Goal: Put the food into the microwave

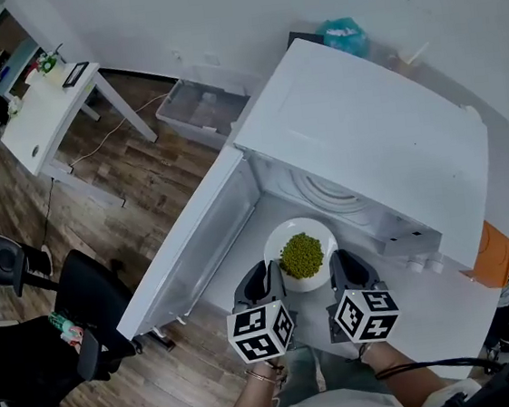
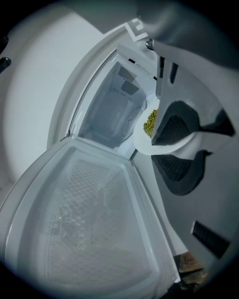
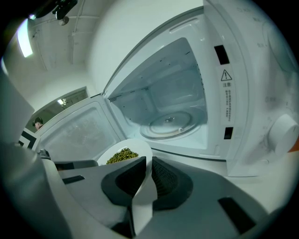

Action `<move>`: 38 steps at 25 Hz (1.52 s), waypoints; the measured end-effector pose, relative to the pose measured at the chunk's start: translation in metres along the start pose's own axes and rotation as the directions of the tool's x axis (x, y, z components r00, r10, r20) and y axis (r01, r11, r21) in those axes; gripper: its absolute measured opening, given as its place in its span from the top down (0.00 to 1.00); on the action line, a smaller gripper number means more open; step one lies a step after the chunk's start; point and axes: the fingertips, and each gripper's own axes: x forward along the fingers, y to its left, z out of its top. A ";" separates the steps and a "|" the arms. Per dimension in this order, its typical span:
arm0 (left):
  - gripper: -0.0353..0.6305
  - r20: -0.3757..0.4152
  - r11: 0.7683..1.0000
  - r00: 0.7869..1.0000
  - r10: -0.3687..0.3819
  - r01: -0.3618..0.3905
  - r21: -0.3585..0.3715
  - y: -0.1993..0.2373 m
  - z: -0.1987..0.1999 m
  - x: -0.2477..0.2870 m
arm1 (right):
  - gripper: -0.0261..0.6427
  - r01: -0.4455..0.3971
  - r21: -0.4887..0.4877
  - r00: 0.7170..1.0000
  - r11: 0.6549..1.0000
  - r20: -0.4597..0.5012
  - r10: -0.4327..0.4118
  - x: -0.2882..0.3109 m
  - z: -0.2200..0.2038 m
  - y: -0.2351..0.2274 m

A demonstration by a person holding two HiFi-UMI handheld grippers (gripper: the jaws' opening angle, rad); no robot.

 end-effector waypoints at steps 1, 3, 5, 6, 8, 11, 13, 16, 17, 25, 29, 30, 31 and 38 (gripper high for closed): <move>0.85 0.001 1.000 1.000 -0.006 0.006 0.003 -0.002 0.002 0.002 | 0.89 0.004 0.005 1.000 1.000 0.007 -0.004 0.000 0.003 -0.001; 0.85 0.005 1.000 1.000 -0.015 0.015 0.011 -0.007 0.007 0.004 | 0.89 0.011 0.015 1.000 1.000 0.021 -0.012 -0.001 0.009 -0.004; 0.85 0.009 1.000 1.000 -0.022 0.022 0.020 -0.010 0.012 0.007 | 0.89 0.018 0.022 0.999 1.000 0.037 -0.019 -0.002 0.015 -0.006; 0.85 0.011 0.999 1.000 -0.026 0.026 0.024 -0.012 0.014 0.008 | 0.89 0.022 0.025 0.999 0.999 0.044 -0.023 -0.001 0.018 -0.007; 0.85 0.013 0.999 0.999 -0.036 0.035 0.031 -0.015 0.019 0.012 | 0.89 0.030 0.031 0.998 0.999 0.055 -0.032 0.000 0.023 -0.009; 0.85 0.015 0.998 0.999 -0.051 0.050 0.045 -0.019 0.026 0.020 | 0.89 0.041 0.035 0.996 0.999 0.073 -0.044 0.001 0.030 -0.012; 0.85 0.019 0.997 0.998 -0.060 0.059 0.054 -0.021 0.031 0.027 | 0.89 0.050 0.040 0.995 0.998 0.085 -0.054 0.003 0.034 -0.014; 0.85 0.027 0.995 0.997 -0.072 0.070 0.066 -0.024 0.039 0.035 | 0.89 0.064 0.053 0.993 0.997 0.100 -0.069 0.007 0.039 -0.018; 0.85 0.029 0.995 0.997 -0.075 0.073 0.071 -0.025 0.042 0.038 | 0.89 0.069 0.056 0.992 0.996 0.103 -0.075 0.008 0.041 -0.019; 0.85 0.050 0.989 0.993 -0.106 0.100 0.111 -0.031 0.066 0.063 | 0.89 0.099 0.065 0.982 0.993 0.157 -0.108 0.021 0.064 -0.023; 0.85 0.057 0.987 0.991 -0.117 0.110 0.118 -0.036 0.073 0.076 | 0.89 0.119 0.080 0.976 0.990 0.173 -0.131 0.027 0.069 -0.029; 0.85 0.057 0.986 0.991 -0.120 0.113 0.120 -0.037 0.074 0.079 | 0.89 0.125 0.085 0.975 0.989 0.176 -0.138 0.029 0.070 -0.031; 0.85 0.056 0.986 0.991 -0.123 0.115 0.123 -0.037 0.075 0.082 | 0.89 0.131 0.089 0.973 0.987 0.179 -0.145 0.030 0.071 -0.032; 0.85 0.057 0.981 0.989 -0.139 0.130 0.147 -0.041 0.081 0.100 | 0.89 0.160 0.103 0.964 0.982 0.198 -0.178 0.043 0.078 -0.042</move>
